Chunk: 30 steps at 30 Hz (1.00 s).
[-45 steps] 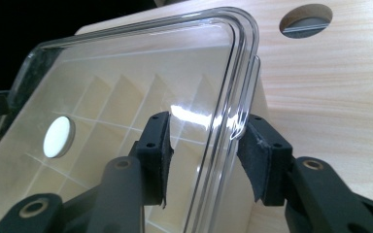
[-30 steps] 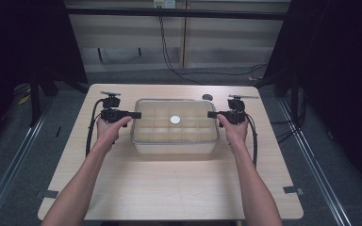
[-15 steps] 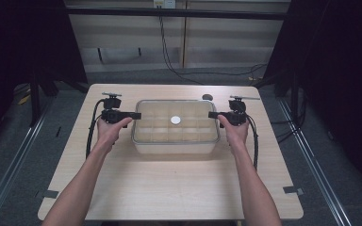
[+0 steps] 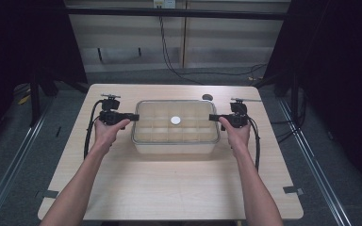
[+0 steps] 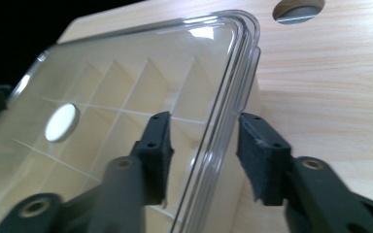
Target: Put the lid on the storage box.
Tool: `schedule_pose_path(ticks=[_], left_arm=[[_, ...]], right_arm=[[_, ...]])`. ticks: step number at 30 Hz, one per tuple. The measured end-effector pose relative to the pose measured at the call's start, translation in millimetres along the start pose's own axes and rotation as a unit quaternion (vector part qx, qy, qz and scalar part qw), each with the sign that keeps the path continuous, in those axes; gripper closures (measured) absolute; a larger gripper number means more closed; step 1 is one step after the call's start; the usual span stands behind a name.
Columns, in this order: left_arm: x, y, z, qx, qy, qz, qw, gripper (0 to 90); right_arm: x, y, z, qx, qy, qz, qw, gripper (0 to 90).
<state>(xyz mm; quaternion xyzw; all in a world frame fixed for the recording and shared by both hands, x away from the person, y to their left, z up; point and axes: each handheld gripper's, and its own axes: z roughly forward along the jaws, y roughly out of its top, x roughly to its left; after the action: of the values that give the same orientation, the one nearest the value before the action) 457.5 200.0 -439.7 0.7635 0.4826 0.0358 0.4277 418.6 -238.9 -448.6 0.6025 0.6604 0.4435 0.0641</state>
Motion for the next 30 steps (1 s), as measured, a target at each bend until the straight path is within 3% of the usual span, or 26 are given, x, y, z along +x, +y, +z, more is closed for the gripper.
schedule_pose_path(ticks=[3, 4, 8, 13, 16, 19, 30], left_arm=[[-1.6, -1.6, -2.9, -0.006, 0.005, 0.004, 1.0, 56.1], [-2.3, -2.1, -6.5, -0.007, 0.003, 0.007, 0.9999, 52.7], [-4.8, -3.3, -12.8, -0.012, 0.009, 0.013, 0.9998, 51.5], [-8.5, -7.8, -25.6, -0.023, 0.0, 0.014, 0.9996, 48.5], [-10.7, -11.6, -32.6, -0.022, 0.004, 0.017, 0.9996, 47.9], [-12.9, -14.9, -38.4, -0.024, -0.006, 0.023, 0.9994, 46.5], [-27.9, -32.1, -57.6, -0.031, -0.018, 0.064, 0.9973, 48.7]], right_arm=[[3.0, -0.3, -2.7, -0.002, -0.015, -0.017, 0.9997, 49.2], [3.8, 0.3, -6.4, -0.007, -0.005, -0.019, 0.9998, 45.9], [6.2, 1.7, -13.6, -0.019, -0.004, -0.026, 0.9995, 43.4], [13.5, -0.3, -26.9, -0.027, 0.001, -0.042, 0.9988, 40.5], [16.4, -1.9, -35.4, -0.03, 0.006, -0.048, 0.9984, 40.8], [19.2, -4.1, -41.6, -0.029, 0.013, -0.062, 0.9976, 43.5], [33.6, -20.9, -61.2, -0.037, 0.037, -0.093, 0.9943, 46.5]])
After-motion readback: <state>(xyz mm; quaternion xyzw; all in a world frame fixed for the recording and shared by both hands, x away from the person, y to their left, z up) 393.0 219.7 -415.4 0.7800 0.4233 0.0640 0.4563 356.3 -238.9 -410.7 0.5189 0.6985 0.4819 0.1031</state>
